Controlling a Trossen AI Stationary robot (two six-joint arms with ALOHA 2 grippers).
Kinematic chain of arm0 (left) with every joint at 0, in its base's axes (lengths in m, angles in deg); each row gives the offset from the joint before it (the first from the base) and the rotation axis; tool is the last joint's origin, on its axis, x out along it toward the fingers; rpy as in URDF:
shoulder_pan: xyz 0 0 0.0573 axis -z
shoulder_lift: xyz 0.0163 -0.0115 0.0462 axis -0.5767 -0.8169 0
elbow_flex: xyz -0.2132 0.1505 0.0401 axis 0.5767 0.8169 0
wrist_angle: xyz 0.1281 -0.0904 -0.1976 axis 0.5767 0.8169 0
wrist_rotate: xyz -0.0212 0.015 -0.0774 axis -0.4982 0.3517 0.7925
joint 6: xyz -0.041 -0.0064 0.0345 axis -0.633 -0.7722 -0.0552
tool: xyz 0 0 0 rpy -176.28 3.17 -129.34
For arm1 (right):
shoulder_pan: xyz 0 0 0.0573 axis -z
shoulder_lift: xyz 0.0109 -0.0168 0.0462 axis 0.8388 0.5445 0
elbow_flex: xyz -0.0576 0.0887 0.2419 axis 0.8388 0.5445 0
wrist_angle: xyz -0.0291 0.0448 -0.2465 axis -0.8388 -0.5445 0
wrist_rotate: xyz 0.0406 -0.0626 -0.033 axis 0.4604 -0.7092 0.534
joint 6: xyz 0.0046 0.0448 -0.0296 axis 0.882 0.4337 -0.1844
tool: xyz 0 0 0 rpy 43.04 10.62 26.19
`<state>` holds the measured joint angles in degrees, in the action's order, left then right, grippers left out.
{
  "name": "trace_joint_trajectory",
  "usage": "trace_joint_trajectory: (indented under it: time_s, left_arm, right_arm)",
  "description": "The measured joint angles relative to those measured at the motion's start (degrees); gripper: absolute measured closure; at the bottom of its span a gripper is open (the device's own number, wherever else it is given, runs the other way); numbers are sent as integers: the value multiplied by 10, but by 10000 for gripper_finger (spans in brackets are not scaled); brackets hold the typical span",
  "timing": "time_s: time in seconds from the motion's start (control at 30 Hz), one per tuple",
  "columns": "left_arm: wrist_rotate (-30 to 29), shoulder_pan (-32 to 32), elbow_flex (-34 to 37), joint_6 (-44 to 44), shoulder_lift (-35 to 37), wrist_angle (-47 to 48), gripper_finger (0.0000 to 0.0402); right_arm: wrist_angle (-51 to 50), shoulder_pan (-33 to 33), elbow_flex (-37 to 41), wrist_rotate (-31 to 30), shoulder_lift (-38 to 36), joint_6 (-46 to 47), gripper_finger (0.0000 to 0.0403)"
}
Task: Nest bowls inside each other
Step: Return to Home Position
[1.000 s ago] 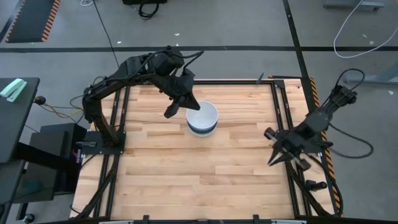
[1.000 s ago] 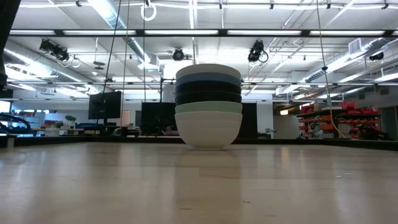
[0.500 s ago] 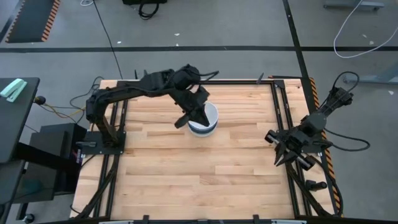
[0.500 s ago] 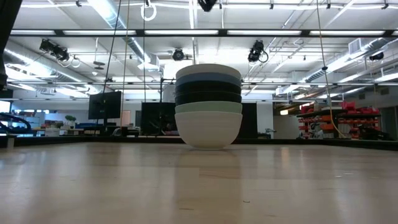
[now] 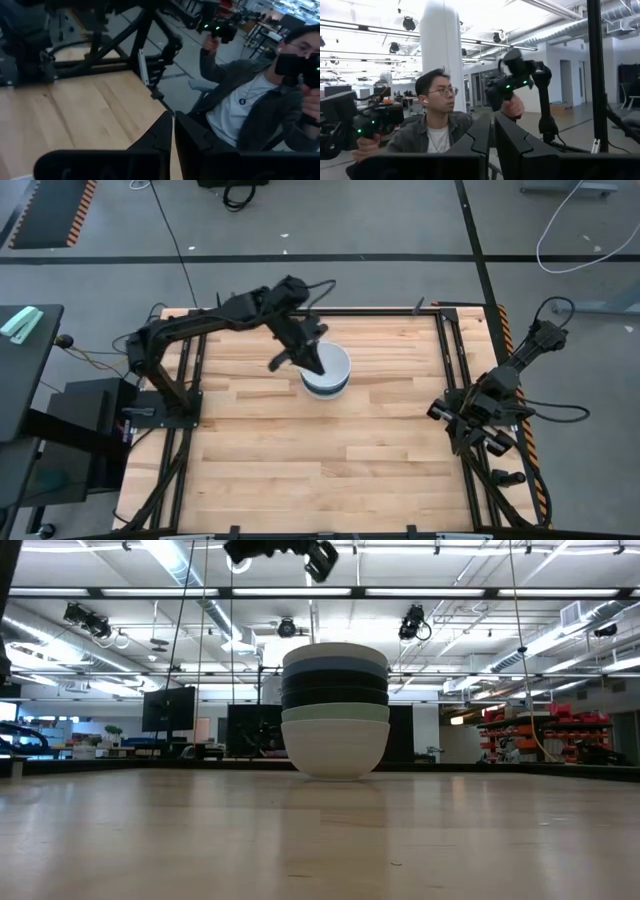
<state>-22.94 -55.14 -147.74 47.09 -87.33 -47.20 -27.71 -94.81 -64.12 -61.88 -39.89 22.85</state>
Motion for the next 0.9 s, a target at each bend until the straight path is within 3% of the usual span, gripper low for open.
trace_joint_trajectory:
  time_s: [0.17, 0.37, 0.73, 0.9]
  left_arm:
    - [10, -34, 73, -3, 94, -12, 367]
    - [-1, -34, 213, -70, 227, -150, 370]
    - [-91, -30, 428, -160, 466, -306, 371]
    - [-121, -30, 509, -193, 548, -356, 364]
  right_arm:
    - [0, -1, 0, 0, 1, -2, 370]
    - [0, -1, 0, 0, 1, -12, 370]
    - [22, -1, 0, -4, 7, -19, 370]
    - [81, -4, 0, -4, 63, -24, 370]
